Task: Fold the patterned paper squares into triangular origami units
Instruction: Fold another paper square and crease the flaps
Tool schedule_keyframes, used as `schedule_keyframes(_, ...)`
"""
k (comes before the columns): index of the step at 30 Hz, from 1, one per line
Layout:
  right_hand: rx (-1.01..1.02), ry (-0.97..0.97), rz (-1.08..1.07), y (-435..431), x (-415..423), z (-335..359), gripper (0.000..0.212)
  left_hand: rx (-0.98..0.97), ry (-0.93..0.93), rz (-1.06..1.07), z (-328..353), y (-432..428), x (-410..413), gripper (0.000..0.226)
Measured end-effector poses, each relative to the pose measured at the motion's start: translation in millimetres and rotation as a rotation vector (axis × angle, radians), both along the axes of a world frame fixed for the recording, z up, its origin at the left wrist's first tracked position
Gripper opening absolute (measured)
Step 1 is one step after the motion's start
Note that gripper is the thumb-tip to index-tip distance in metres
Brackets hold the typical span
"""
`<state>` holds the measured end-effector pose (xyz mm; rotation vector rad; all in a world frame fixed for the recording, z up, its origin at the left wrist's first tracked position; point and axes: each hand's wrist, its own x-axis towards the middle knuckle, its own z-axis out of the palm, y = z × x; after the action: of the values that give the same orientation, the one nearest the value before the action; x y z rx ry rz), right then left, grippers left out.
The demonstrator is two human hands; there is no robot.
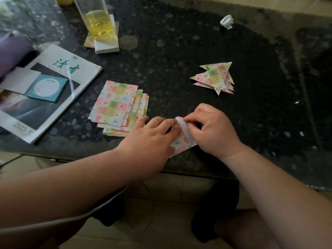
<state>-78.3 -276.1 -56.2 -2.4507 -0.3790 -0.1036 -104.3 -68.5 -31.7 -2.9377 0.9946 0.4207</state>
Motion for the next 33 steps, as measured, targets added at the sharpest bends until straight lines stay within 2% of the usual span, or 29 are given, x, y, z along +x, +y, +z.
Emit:
schedule_keyframes(21,-0.072,0.023,0.101,-4,-1,3,0.017,0.008,0.017,0.016,9,-1,3,0.064)
schedule_keyframes(33,-0.106,0.128,0.111,-6,3,7,0.020,0.029,0.071,-0.022,12,4,13,0.067)
